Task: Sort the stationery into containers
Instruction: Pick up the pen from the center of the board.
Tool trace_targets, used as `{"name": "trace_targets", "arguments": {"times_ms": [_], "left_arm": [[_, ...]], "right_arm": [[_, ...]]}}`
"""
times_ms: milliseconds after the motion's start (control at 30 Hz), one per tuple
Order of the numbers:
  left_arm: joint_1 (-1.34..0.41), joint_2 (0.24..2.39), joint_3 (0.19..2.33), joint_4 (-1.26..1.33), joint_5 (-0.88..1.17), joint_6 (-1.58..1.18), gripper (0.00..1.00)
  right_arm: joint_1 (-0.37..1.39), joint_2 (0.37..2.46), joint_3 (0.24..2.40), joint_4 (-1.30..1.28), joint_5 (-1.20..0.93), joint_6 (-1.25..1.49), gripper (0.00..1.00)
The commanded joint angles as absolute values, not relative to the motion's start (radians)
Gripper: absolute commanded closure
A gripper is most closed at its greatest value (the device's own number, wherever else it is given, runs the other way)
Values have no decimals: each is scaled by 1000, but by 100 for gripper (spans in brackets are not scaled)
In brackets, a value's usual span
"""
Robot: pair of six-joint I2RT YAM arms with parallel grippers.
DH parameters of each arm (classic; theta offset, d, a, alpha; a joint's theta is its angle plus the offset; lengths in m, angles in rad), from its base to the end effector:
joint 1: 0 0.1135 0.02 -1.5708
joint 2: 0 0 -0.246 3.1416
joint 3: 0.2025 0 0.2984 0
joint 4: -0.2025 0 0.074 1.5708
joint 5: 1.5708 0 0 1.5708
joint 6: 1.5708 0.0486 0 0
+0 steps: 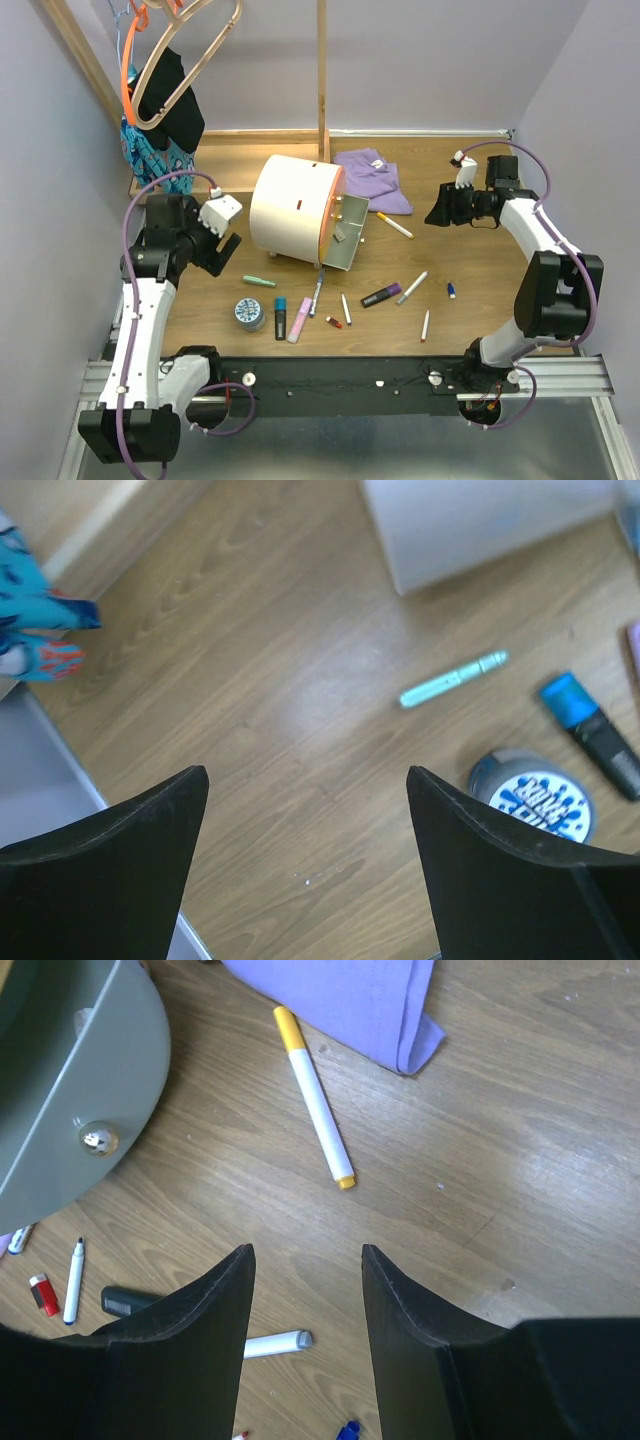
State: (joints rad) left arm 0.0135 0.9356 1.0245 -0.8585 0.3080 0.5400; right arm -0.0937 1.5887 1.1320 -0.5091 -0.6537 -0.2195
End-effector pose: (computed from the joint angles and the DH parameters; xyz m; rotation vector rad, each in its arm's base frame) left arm 0.2464 -0.0114 0.3135 0.7419 2.1738 -0.0770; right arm 0.3784 -0.0059 0.1918 -0.3990 2.3482 0.6779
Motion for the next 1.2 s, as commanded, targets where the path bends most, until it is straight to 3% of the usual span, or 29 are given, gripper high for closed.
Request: {"name": "trace_targets", "arguments": {"times_ms": [0,133,367,933,1167], "left_arm": [[12,919,916,-930,383,837,12],[12,920,833,-914,442,1093,22],[15,1104,822,-931,549,1253,42],[18,1293,710,-709,687,1399,56],[18,1347,709,-669,703,1420,57]], "right_arm": [[-91,1563,1140,-506,-695,-256,45],[-91,1545,1146,-525,-696,-264,46],[-89,1520,1149,-580,-687,-270,46],[-60,1549,1255,-661,-595,-250,46],[-41,1563,1262,-655,-572,-242,46]]}}
